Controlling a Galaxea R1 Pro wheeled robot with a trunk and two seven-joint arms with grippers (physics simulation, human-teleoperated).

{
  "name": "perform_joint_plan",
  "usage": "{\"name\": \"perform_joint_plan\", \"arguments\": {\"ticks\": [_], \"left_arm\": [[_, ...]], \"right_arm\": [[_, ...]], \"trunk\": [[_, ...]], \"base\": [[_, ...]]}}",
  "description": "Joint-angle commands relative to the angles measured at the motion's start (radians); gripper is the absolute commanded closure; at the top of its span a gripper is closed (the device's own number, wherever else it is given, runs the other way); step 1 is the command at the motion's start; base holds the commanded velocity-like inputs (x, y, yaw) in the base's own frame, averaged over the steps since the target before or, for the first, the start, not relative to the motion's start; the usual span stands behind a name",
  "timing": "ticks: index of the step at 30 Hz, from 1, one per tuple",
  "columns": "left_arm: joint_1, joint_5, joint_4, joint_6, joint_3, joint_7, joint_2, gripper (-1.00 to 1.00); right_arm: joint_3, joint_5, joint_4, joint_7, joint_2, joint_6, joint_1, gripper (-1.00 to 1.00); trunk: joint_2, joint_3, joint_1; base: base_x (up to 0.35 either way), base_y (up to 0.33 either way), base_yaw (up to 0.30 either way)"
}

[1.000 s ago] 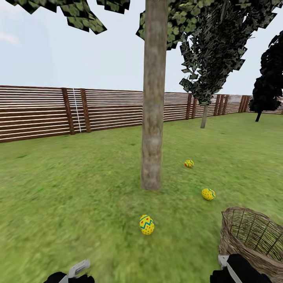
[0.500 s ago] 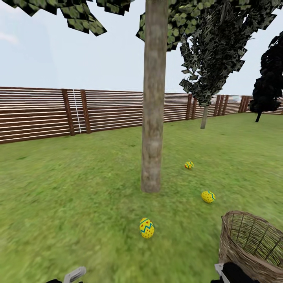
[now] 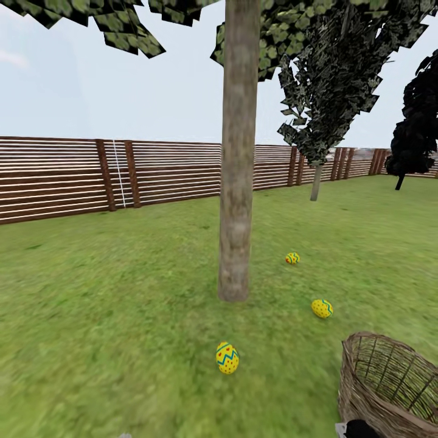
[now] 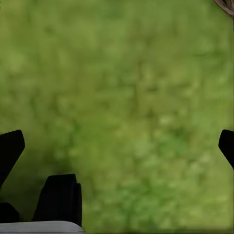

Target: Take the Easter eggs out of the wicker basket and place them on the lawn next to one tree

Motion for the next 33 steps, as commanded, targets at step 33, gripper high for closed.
{"name": "perform_joint_plan", "arguments": {"ticks": [33], "left_arm": [[0.002,-0.006,0.010,-0.010,0.003,-0.002,-0.007,-1.00]], "right_arm": [[0.003,0.003,0.123,0.007,-0.002,-0.144,0.000,-1.00]], "trunk": [[0.231,0.105,-0.127]], "base": [[0.000,0.000,-0.049]]}}
